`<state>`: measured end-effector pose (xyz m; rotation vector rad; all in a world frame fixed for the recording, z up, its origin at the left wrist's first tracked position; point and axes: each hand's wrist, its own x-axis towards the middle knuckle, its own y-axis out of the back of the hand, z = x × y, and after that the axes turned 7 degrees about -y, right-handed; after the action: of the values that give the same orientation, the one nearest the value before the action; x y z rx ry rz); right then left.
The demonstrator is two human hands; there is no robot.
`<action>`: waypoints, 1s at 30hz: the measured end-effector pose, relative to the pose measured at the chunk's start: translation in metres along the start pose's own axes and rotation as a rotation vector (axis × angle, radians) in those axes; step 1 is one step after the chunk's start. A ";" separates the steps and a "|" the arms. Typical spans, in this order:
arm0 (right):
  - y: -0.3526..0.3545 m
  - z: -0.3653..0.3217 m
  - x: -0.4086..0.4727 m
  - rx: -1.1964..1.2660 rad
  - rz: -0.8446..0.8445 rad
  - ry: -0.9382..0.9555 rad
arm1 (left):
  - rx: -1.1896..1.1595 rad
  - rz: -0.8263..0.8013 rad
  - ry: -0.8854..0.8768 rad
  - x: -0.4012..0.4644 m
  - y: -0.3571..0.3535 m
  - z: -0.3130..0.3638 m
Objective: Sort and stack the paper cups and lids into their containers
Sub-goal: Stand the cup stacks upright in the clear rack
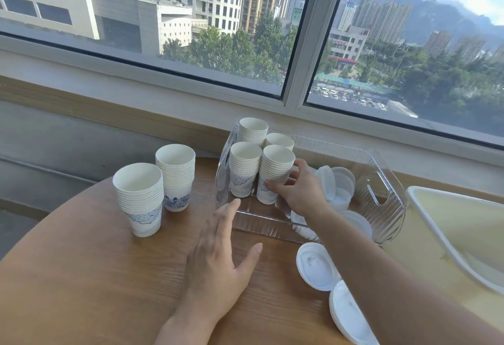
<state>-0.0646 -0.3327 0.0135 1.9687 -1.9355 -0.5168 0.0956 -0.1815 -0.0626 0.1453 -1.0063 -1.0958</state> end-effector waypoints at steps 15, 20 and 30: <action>-0.037 -0.018 -0.119 0.076 0.296 0.504 | -0.023 0.378 0.093 -0.010 0.043 -0.004; -0.101 0.004 -0.142 0.193 0.005 0.498 | 0.147 0.590 0.108 -0.020 0.081 -0.024; -0.163 -0.012 -0.103 0.162 -0.164 0.428 | 0.055 0.429 0.335 -0.005 0.095 -0.068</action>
<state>0.0839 -0.2266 -0.0508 2.1349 -1.5992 0.0313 0.2090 -0.1544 -0.0521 0.1430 -0.7212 -0.6259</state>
